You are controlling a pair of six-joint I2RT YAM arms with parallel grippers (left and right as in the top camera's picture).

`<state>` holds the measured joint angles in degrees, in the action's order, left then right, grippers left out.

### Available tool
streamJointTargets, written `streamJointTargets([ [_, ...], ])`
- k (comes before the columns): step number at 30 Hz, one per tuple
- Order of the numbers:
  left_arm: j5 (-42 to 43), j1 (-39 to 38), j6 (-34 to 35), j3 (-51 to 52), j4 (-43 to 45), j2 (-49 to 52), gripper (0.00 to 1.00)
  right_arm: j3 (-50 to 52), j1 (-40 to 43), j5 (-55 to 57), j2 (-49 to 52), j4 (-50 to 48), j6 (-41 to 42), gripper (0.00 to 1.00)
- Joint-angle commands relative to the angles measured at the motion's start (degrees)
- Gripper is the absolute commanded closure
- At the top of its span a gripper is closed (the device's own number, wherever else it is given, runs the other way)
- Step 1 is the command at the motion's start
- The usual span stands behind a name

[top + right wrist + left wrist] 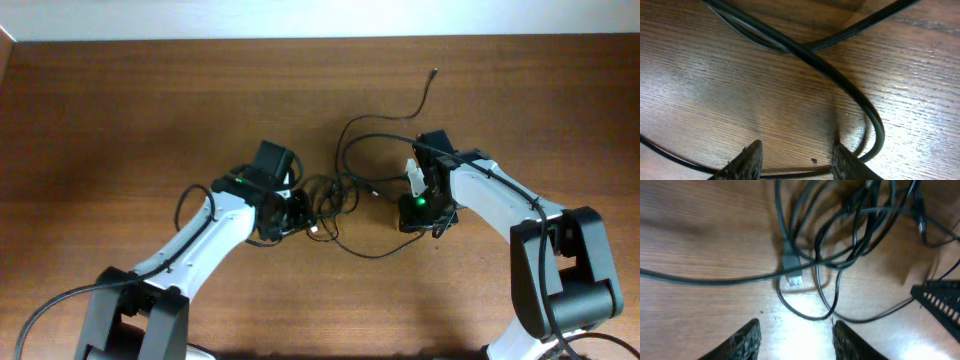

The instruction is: Untangle cables

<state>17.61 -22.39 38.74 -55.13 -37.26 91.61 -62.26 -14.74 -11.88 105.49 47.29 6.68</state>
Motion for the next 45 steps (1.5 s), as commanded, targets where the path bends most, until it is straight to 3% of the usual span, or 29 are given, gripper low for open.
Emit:
streamJointTargets([
  [1,-2.1,-2.3,8.7,4.3,4.0,0.3,0.51,0.2,-0.3,0.5,0.9,-0.2,-0.3,0.55],
  [4,-7.1,-2.4,15.7,7.6,10.8,0.3,0.48,0.2,-0.3,0.5,0.9,-0.4,-0.3,0.55],
  [7,-8.0,-2.4,15.9,9.3,15.8,0.3,0.58,0.2,-0.3,0.5,0.9,-1.0,-0.3,0.55],
  [10,-10.6,-2.4,17.6,9.4,16.3,0.3,0.56,0.2,-0.3,0.5,0.9,-1.2,-0.3,0.55],
  [13,-11.1,-2.4,17.6,9.4,17.0,0.3,0.76,0.2,-0.3,0.5,0.9,-1.5,-0.3,0.51],
  [17,-11.7,-2.4,17.6,9.4,16.9,0.6,0.75,0.2,-0.3,0.4,0.9,-2.3,-0.2,0.47],
  [20,-12.8,-2.4,17.6,9.4,17.1,1.7,0.82,0.2,-0.3,-4.2,0.9,-2.5,-0.3,0.48],
  [23,-14.5,-1.8,17.6,9.4,17.3,3.9,0.87,-5.5,0.6,-6.3,-0.7,6.1,-0.3,0.48],
  [26,-15.6,-0.4,17.6,9.4,17.5,5.0,0.98,-12.0,0.6,-3.7,-1.9,11.8,-2.0,0.47],
  [31,-15.7,-0.2,17.1,9.4,17.5,5.0,1.0,-9.4,0.6,7.3,-0.4,8.4,-1.9,0.42],
  [37,-15.7,-0.2,17.1,9.4,17.5,5.0,1.0,-1.0,0.5,4.4,0.0,-2.5,-1.3,0.44],
  [39,-15.7,-0.2,17.1,9.4,17.5,5.0,1.0,1.4,0.5,4.5,0.0,-7.3,-1.3,0.55],
  [40,-15.7,-0.2,17.1,9.4,17.5,5.0,1.0,2.4,0.5,4.7,0.0,-9.1,-1.3,0.67],
  [41,-15.7,-0.2,17.1,9.4,17.4,5.0,1.0,3.0,0.5,4.7,0.0,-9.9,-1.4,0.89],
  [42,-15.5,-0.2,16.8,9.4,17.2,5.0,1.0,3.0,0.6,5.1,0.0,-9.8,-1.4,0.96],
  [45,-15.3,2.0,8.4,7.5,16.7,2.3,1.0,2.8,2.4,5.3,0.0,-8.8,-1.3,0.96],
])
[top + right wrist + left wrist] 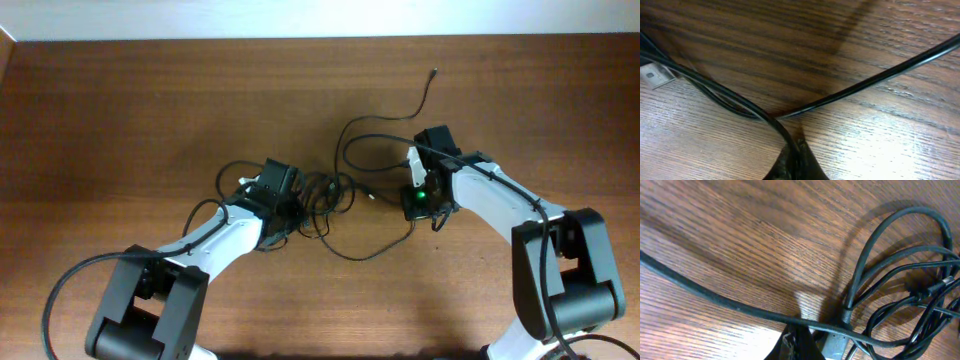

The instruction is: Untangle cables

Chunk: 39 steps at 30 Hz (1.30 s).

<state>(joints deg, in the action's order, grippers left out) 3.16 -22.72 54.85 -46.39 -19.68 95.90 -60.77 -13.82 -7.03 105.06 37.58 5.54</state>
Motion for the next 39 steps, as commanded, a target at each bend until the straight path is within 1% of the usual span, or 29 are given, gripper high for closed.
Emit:
streamJointTargets([
  [1,-0.9,5.0,-11.9,-3.3,-2.7,-4.1,1.0,1.3,3.5,2.7,0.4,1.6,1.6,0.96],
  [2,-0.9,9.0,-13.0,-6.4,-6.9,-6.3,1.0,1.3,5.4,3.2,0.4,2.1,2.3,0.96],
  [4,-0.6,13.9,-14.3,-10.1,-11.1,-8.3,1.0,1.3,8.1,3.2,0.4,2.5,2.4,0.96],
  [5,-0.4,17.1,-16.0,-12.2,-12.2,-8.9,1.0,1.3,9.9,3.2,0.4,2.6,2.5,0.96],
  [7,-0.2,22.2,-17.2,-13.4,-12.7,-8.9,1.0,1.3,12.2,2.7,0.4,3.0,5.8,0.96],
  [8,1.0,23.6,-17.2,-13.4,-13.2,-8.9,1.0,1.4,12.5,1.3,0.4,3.1,6.6,0.96],
  [9,5.0,25.1,-17.2,-13.4,-14.3,-8.6,1.0,1.4,12.3,-1.1,0.4,3.1,6.6,0.96],
  [10,12.2,25.5,-17.2,-13.3,-16.1,-8.2,0.84,1.4,11.8,-2.0,0.4,3.1,6.6,0.96],
  [11,14.8,24.9,-17.2,-13.0,-16.7,-7.9,0.48,1.4,11.3,-2.0,0.4,3.1,6.6,0.96],
  [12,15.5,23.0,-17.2,-12.1,-16.6,-7.6,0.19,1.4,10.8,-2.0,0.4,3.1,6.6,0.95],
  [13,15.2,21.4,-17.2,-11.5,-16.4,-7.4,0.18,1.4,10.4,-2.0,0.4,3.1,6.6,0.95],
  [14,15.1,18.6,-17.2,-10.8,-16.0,-6.6,0.18,1.4,9.7,-2.0,0.4,3.1,6.6,0.94],
  [16,15.1,13.4,-16.5,-10.7,-13.6,-3.7,0.25,1.4,8.5,-2.0,0.4,3.1,6.6,0.93],
  [17,15.1,11.4,-14.6,-10.7,-11.8,-1.9,0.28,1.4,7.8,-2.0,0.4,3.1,6.6,0.93],
  [20,15.1,7.2,-8.4,-10.7,-8.7,3.2,0.28,1.5,6.6,-2.0,0.4,3.1,6.6,0.93],
  [22,15.1,5.2,-4.1,-10.7,-7.1,6.5,0.29,1.8,5.8,-2.0,0.4,3.1,6.6,0.93],
  [23,15.1,4.0,-1.4,-10.7,-4.9,8.9,0.3,2.0,5.2,-2.0,0.4,3.1,6.6,0.92],
  [25,15.6,2.9,1.7,-10.7,-2.9,12.0,0.36,2.1,4.4,-1.9,0.4,3.3,6.6,0.91],
  [27,16.0,1.7,2.8,-10.7,-2.8,15.3,0.39,2.2,3.6,-1.9,0.4,3.7,6.6,0.9],
  [29,16.0,1.2,2.8,-10.7,-2.6,17.6,0.44,2.4,2.9,-1.5,0.4,3.8,6.5,0.89],
  [30,16.0,1.4,2.8,-10.8,-2.6,17.7,0.54,2.4,2.8,-1.4,0.4,3.7,6.6,0.89],
  [32,18.2,3.8,2.8,-12.1,-2.6,16.2,0.59,2.4,2.9,-1.3,0.4,3.7,6.5,0.89],
  [34,24.3,7.9,2.8,-14.0,-2.7,12.5,0.71,2.4,2.9,-1.3,0.4,3.8,6.5,0.88],
  [35,27.7,9.5,2.8,-14.2,-2.6,10.2,0.7,2.4,2.9,-1.3,0.4,3.8,6.5,0.88],
  [37,30.8,11.0,2.8,-14.2,-2.6,6.7,0.71,2.4,2.9,-1.4,0.4,3.8,6.5,0.87],
  [38,29.0,11.2,1.8,-14.2,-2.6,5.6,0.9,2.4,2.9,-1.3,0.4,3.7,6.6,0.87],
  [39,30.8,11.5,-0.9,-14.2,-2.6,5.3,1.0,2.4,2.9,-1.3,0.4,3.8,6.5,0.87],
])
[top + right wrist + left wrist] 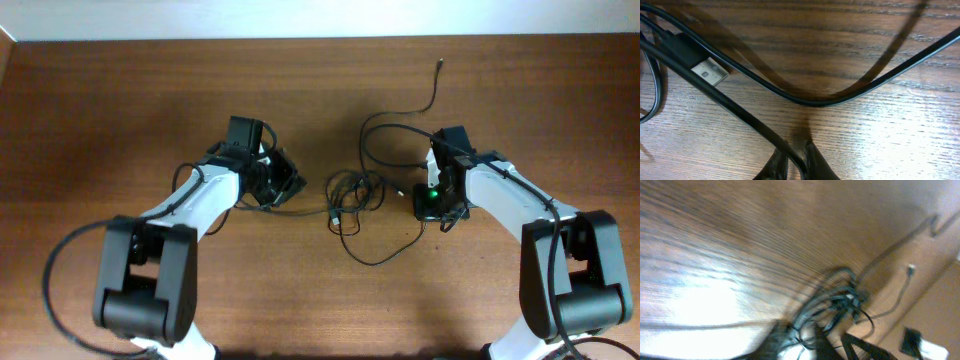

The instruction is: Untangle cables

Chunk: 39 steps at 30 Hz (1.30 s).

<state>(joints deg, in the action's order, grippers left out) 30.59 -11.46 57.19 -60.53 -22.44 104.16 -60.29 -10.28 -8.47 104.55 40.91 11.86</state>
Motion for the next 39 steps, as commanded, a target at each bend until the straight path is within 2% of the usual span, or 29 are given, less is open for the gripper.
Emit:
streamJointTargets([
  [1,4.4,0.3,-1.9,-0.1,-0.1,-3.0,1.0,1.9,-0.7,0.1,0.9,0.5,0.2,0.87],
  [4,0.9,-1.2,5.8,-0.1,-6.1,-3.1,1.0,2.0,-0.7,0.1,0.9,0.4,0.2,0.87],
  [5,0.2,-1.9,6.0,-0.1,-7.3,-3.1,0.98,2.2,-0.7,0.1,0.9,0.4,0.2,0.87],
  [6,-0.2,-2.6,6.0,-0.1,-8.1,-3.0,0.9,2.4,-0.7,0.1,0.9,0.4,0.2,0.87],
  [7,-0.5,-3.6,6.0,-0.1,-9.2,-3.0,0.62,2.8,-0.7,0.1,0.9,0.3,0.2,0.87],
  [8,-0.7,-4.1,6.0,0.0,-10.1,-3.0,0.53,3.0,-0.7,0.1,0.9,0.2,0.2,0.87],
  [9,-3.2,-5.4,6.0,0.0,-12.2,-3.0,0.37,3.3,-0.7,0.1,0.9,0.1,0.2,0.87],
  [10,-4.8,-6.6,6.0,0.0,-13.7,-3.0,0.28,3.3,-0.7,0.1,0.9,0.0,0.2,0.87],
  [12,-6.3,-8.2,6.6,0.0,-14.4,-3.0,0.18,3.3,-0.7,0.1,0.9,0.0,0.2,0.87],
  [13,-7.9,-9.0,8.3,0.2,-14.3,-3.0,0.13,3.3,-0.7,0.1,0.9,0.0,0.2,0.87],
  [14,-9.5,-9.5,10.1,0.2,-14.3,-2.9,0.13,3.3,-0.7,0.1,0.9,0.0,0.2,0.87],
  [15,-11.0,-9.9,12.3,0.3,-14.0,-2.8,0.14,3.3,-0.7,0.1,0.9,0.0,0.2,0.87],
  [17,-13.1,-10.2,14.4,0.5,-12.1,-2.5,0.32,3.3,-0.7,0.1,0.9,0.0,0.2,0.87],
  [21,-13.5,-10.2,18.3,0.5,-9.1,0.6,0.34,3.3,-0.7,0.1,0.9,0.0,0.2,0.87],
  [22,-13.4,-10.2,18.5,0.5,-8.6,1.8,0.39,3.3,-0.7,0.1,0.9,0.0,0.2,0.87],
  [26,-13.6,-10.1,18.4,0.5,-8.7,5.4,0.93,3.3,-0.7,0.1,0.9,0.0,0.2,0.87],
  [27,-13.2,-9.4,17.8,0.5,-8.6,5.4,1.0,3.3,-0.7,0.1,0.9,0.0,0.2,0.87],
  [29,-10.4,-7.0,11.2,-0.2,-8.4,4.7,1.0,3.3,-0.7,0.6,0.9,0.0,0.2,0.9],
  [30,-8.9,-4.1,3.8,-1.2,-8.5,4.1,1.0,3.3,-0.7,1.4,0.9,0.0,0.2,0.96],
  [32,-8.9,1.2,-3.0,-2.3,-8.5,3.1,1.0,3.4,-0.7,1.6,0.9,-0.5,0.2,0.96],
  [37,-9.2,16.5,-9.2,-2.3,-10.4,3.0,1.0,3.4,-0.7,1.6,0.9,-0.9,0.2,0.96],
  [39,-10.7,20.0,-10.8,-2.3,-11.8,3.0,1.0,3.4,-0.7,1.6,0.9,-0.9,0.2,0.96],
])
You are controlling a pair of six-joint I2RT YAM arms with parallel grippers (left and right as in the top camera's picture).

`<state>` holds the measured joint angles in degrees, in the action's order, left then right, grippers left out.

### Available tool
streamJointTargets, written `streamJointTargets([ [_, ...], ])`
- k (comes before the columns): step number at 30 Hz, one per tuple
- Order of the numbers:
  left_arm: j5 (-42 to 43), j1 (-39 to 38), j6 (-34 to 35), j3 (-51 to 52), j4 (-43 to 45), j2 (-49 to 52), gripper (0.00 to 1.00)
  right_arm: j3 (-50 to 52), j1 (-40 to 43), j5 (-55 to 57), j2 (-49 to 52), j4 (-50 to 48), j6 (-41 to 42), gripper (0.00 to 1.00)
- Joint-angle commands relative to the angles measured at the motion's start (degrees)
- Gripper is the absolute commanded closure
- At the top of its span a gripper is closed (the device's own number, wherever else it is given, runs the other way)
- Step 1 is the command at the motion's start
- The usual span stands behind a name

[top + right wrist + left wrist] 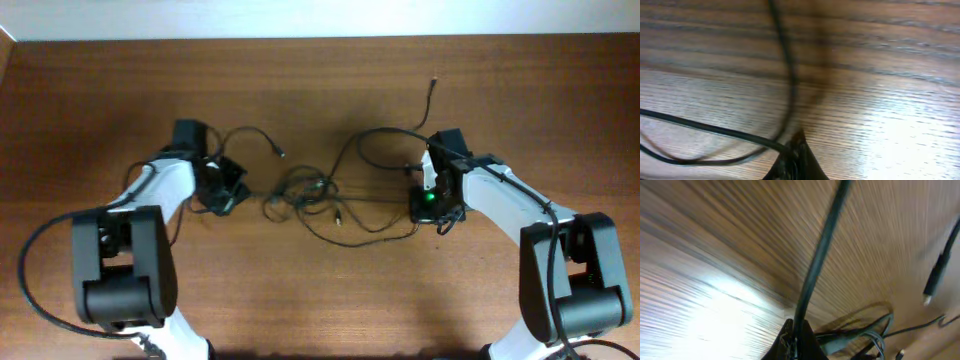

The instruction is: Untangle cables

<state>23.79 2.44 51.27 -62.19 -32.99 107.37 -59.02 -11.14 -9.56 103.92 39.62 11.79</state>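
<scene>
A knot of black cables [300,192] lies mid-table, drawn out between the two arms. My left gripper [222,193] sits at the left end, shut on a black cable [815,270] that rises from its jaws toward the knot [860,335]. My right gripper [428,210] is at the right end, shut on a thin black cable [715,131] running off to the left. One loose plug end [283,154] lies behind the knot, another [433,80] at the far right.
The brown wooden table [320,290] carries nothing but the cables and arms. A white wall strip [320,18] runs along the far edge. A long slack loop [375,135] arcs behind my right gripper.
My left gripper has moved further left with its cable, and the knot has shifted left and stretched wider. The right gripper stays at about the same spot, still shut on its cable.
Both grippers stood open beside a tight knot at mid-table. Then each was shut on a cable at the knot's sides. The left gripper then stood further left and back, and now further left still, with the bundle spread into a long, looser line.
</scene>
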Motion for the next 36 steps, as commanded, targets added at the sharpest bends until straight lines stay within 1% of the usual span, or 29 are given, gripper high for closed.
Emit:
streamJointTargets([
  [1,-3.9,7.2,-4.8,-0.6,-2.0,-0.3,1.0,2.1,0.3,2.8,1.6,0.3,0.3,0.96],
  [2,-3.8,8.0,-4.7,-0.6,-2.3,-0.3,1.0,2.1,0.3,4.3,1.6,0.0,0.5,0.96],
  [5,-4.0,8.6,-4.6,-0.6,-2.6,-0.3,1.0,2.1,0.3,13.9,1.6,-0.7,7.3,0.96],
  [8,-5.7,8.6,-4.3,-0.6,-2.5,-0.3,1.0,2.1,0.3,18.3,1.6,-1.6,9.0,0.94],
  [9,-7.3,8.6,-4.2,-0.6,-2.4,-0.3,1.0,2.1,0.3,23.6,1.6,-1.6,11.6,0.92],
  [10,-8.5,8.6,-4.2,-0.6,-2.2,-0.3,1.0,2.1,0.3,25.6,1.6,-1.6,11.7,0.85],
  [12,-9.2,8.7,-4.2,-0.6,-1.7,-0.3,1.0,2.1,0.3,27.1,1.6,-1.7,11.6,0.33],
  [13,-8.9,8.7,-4.2,-0.6,-1.7,-0.3,1.0,2.1,0.3,25.6,1.6,-1.6,11.6,0.01],
  [14,-8.1,8.7,-4.2,-0.6,-1.9,-0.3,0.91,2.1,0.3,22.1,1.6,-1.3,11.6,0.01],
  [15,-8.2,8.7,-4.2,-0.6,-2.2,-0.3,0.86,2.1,0.3,20.2,1.6,-1.6,11.6,0.01],
  [19,-6.6,8.7,-4.2,-0.6,-1.8,-0.3,0.84,2.1,0.3,20.1,1.6,-1.8,11.6,0.02],
  [20,-6.6,8.6,-4.2,-0.6,-1.7,-0.3,0.81,2.1,0.3,20.1,1.6,-1.8,11.6,0.02],
  [22,-6.6,8.0,-4.2,-0.6,-1.6,-0.3,0.72,2.1,0.3,20.1,1.6,-1.8,11.6,0.01],
  [23,-6.7,7.3,-4.3,-0.6,-1.6,-0.3,0.71,2.1,0.3,20.1,1.6,-1.8,11.6,0.01],
  [26,-7.6,4.9,-4.3,-0.6,-1.1,-0.3,0.67,2.1,0.3,20.1,1.6,-1.8,11.6,0.02],
  [29,-8.6,2.9,-4.6,-0.6,0.1,-0.3,0.66,2.1,0.3,20.1,1.6,-1.8,11.6,0.01],
  [30,-7.5,2.3,-7.4,-0.7,2.1,-0.3,0.59,2.1,0.3,20.1,1.6,-1.8,11.6,0.01],
  [31,-4.4,2.2,-12.1,-1.5,3.2,-0.3,0.56,2.1,0.3,20.1,1.6,-1.8,11.6,0.02],
  [32,-2.0,2.2,-16.1,-3.2,2.1,-0.3,0.47,2.1,0.3,20.1,1.6,-1.8,11.6,0.01],
  [33,-2.9,2.2,-19.6,-7.2,-3.7,-0.3,0.34,2.1,0.3,20.1,1.6,-1.8,11.6,0.02],
  [34,-5.4,1.9,-21.0,-10.4,-8.5,-0.3,0.26,2.1,0.3,20.1,1.6,-1.8,11.6,0.01],
  [35,-8.1,1.4,-21.2,-12.7,-11.8,-0.3,0.21,2.1,0.3,20.1,1.6,-1.8,11.6,0.01],
  [36,-10.9,0.2,-21.2,-14.7,-14.4,-0.4,0.12,2.1,0.3,20.1,1.6,-1.8,11.6,0.01],
])
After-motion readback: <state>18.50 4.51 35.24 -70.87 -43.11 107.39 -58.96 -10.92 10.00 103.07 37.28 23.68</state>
